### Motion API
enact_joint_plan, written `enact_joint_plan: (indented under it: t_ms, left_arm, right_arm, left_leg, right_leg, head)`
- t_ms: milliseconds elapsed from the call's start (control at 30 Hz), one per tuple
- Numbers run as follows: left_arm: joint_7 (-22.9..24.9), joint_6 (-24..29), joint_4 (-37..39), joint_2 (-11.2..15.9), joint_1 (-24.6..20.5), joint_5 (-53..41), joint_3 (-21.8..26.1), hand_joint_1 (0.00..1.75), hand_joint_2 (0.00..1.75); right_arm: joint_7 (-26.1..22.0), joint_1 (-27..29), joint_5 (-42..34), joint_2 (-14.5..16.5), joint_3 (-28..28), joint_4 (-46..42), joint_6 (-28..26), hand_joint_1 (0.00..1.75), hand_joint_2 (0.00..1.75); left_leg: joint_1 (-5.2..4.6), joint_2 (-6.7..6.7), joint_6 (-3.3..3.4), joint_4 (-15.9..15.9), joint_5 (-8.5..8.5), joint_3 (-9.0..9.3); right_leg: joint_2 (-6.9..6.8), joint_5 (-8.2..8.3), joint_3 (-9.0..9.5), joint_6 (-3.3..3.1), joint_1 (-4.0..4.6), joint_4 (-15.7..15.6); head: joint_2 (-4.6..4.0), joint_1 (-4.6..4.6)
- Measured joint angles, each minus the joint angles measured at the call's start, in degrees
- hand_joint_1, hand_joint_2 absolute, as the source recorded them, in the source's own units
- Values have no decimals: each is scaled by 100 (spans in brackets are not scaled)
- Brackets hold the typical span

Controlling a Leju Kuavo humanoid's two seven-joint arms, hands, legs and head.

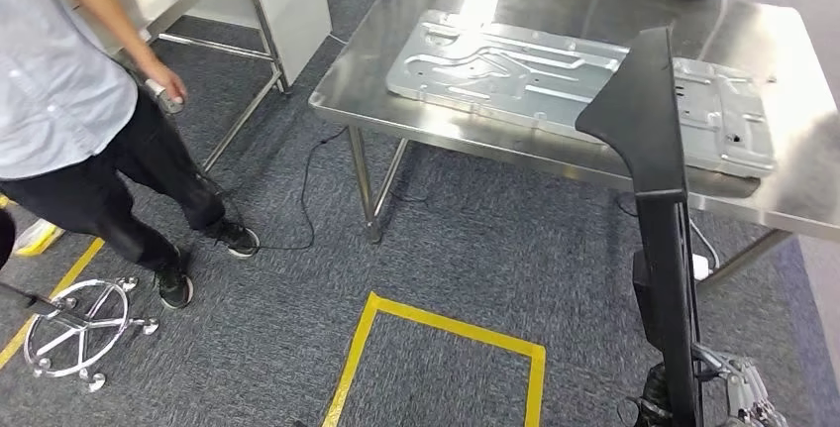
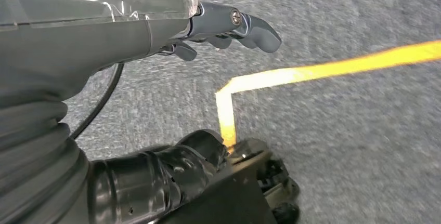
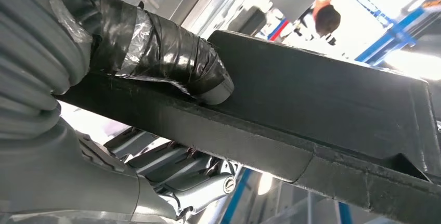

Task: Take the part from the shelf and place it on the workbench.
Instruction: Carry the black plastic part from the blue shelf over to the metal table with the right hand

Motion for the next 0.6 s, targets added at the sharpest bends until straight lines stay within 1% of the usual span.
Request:
enact_joint_plan:
  t_ms: [33, 67, 100, 133, 167, 200, 233, 267, 300, 333, 367, 400, 433, 467, 500, 533, 567, 600]
  left_arm:
    - [0, 0, 0, 1, 3, 0, 0, 0, 175]
    - [0, 0, 0, 1, 8, 0, 0, 0, 175]
    - [2, 0, 0, 1, 16, 0, 0, 0, 175]
    - [5, 0, 0, 1, 22, 0, 0, 0, 175]
    - [9, 1, 0, 2, 28, 0, 0, 0, 175]
    - [12, 1, 0, 3, 30, 0, 0, 0, 175]
    - [14, 2, 0, 4, 29, 0, 0, 0, 175]
    - [14, 2, 0, 6, 28, 0, 0, 0, 175]
    - [15, 2, 0, 8, 25, 0, 0, 0, 175]
    - [15, 2, 0, 8, 23, 0, 0, 0, 175]
    - [16, 2, 0, 9, 18, 0, 0, 0, 175]
    - [16, 3, 0, 9, 14, 0, 0, 0, 175]
    - [17, 3, 0, 8, 11, 0, 0, 0, 175]
    - [17, 3, 0, 8, 9, 0, 1, 0, 175]
    - [17, 3, 0, 7, 10, 0, 1, 0, 175]
    - [16, 2, 0, 6, 10, 1, 1, 0, 175]
    - [16, 1, 0, 7, 13, 2, 1, 0, 175]
    - [16, 0, 0, 8, 18, 3, 1, 0, 175]
  right_arm:
    - [0, 1, 4, 1, 7, 1, 0, 175, 175]
    - [0, 0, 8, 1, 11, 4, 0, 175, 175]
    - [0, 2, 11, 1, 14, 10, 0, 175, 175]
    - [0, 4, 13, 0, 16, 18, 0, 175, 175]
    - [0, 6, 13, 0, 16, 24, 0, 175, 175]
    - [0, 8, 13, 0, 16, 29, 0, 175, 175]
    - [0, 9, 13, 0, 17, 31, 0, 175, 175]
    - [0, 9, 13, 1, 17, 31, 0, 175, 175]
    - [0, 7, 13, 0, 19, 31, 0, 175, 175]
    - [0, 6, 14, 0, 21, 31, 0, 175, 175]
    - [0, 8, 14, -1, 23, 31, 0, 175, 175]
    - [0, 11, 15, -2, 26, 31, 0, 175, 175]
    - [0, 17, 15, -2, 28, 31, 0, 175, 175]
    - [0, 24, 15, -2, 28, 30, -1, 175, 175]
    - [3, 24, 9, -3, 31, 30, -1, 175, 175]
    - [15, 21, -2, -7, 39, 31, -1, 175, 175]
    - [35, 17, -19, -20, 57, 36, -1, 175, 175]
    - [64, 13, -34, -46, 88, 48, 0, 175, 175]
  left_leg:
    - [14, -117, -9, 297, -179, -128]
    - [16, -204, -15, 671, -373, -302]
    - [17, -245, -20, 1033, -515, -476]
    - [17, -263, -23, 1266, -561, -595]
    - [17, -271, -20, 1298, -492, -625]
    - [17, -286, -11, 1109, -323, -551]
    - [19, -349, 6, 743, -97, -392]
    - [24, -481, 22, 370, 65, -231]
    - [29, -594, 34, 70, 176, -102]
    - [29, -682, 42, -109, 221, -27]
    - [22, -709, 52, -156, 205, -6]
    - [14, -653, 71, -174, 219, 5]
    - [15, -593, 107, -197, 236, 20]
    - [20, -536, 146, -227, 255, 37]
    - [29, -479, 183, -257, 273, 49]
    - [34, -422, 211, -278, 284, 57]
    - [28, -375, 224, -284, 282, 59]
    - [23, -325, 231, -283, 277, 57]
  right_leg:
    - [48, 9, 5, -26, -6, -10]
    - [103, 12, 1, -45, -2, -10]
    - [163, 11, -3, -54, 5, -4]
    - [230, 9, -4, -56, 12, 6]
    - [301, 6, -6, -56, 17, 19]
    - [373, 1, -6, -53, 19, 35]
    - [445, -8, -6, -45, 19, 55]
    - [509, -20, -13, -29, 22, 79]
    - [572, -32, -27, -7, 26, 106]
    - [624, -39, -45, 21, 22, 126]
    - [673, -39, -64, 55, 18, 134]
    - [725, -31, -78, 92, 9, 133]
    - [736, -32, -86, 123, -5, 138]
    - [662, -70, -110, 153, -2, 191]
    - [536, -163, -176, 182, -1, 332]
    - [379, -312, -292, 208, -2, 585]
    - [239, -488, -455, 238, -4, 917]
    - [173, -639, -629, 264, -19, 1263]
  head:
    - [0, -3]
    - [0, -5]
    - [0, -7]
    - [0, -7]
    - [0, -7]
    - [0, -7]
    - [0, -7]
    - [0, -6]
    - [0, -6]
    - [0, -4]
    - [0, -4]
    - [0, -5]
    - [0, -5]
    - [0, 0]
    - [0, 7]
    - [0, 15]
    - [0, 23]
    - [0, 25]
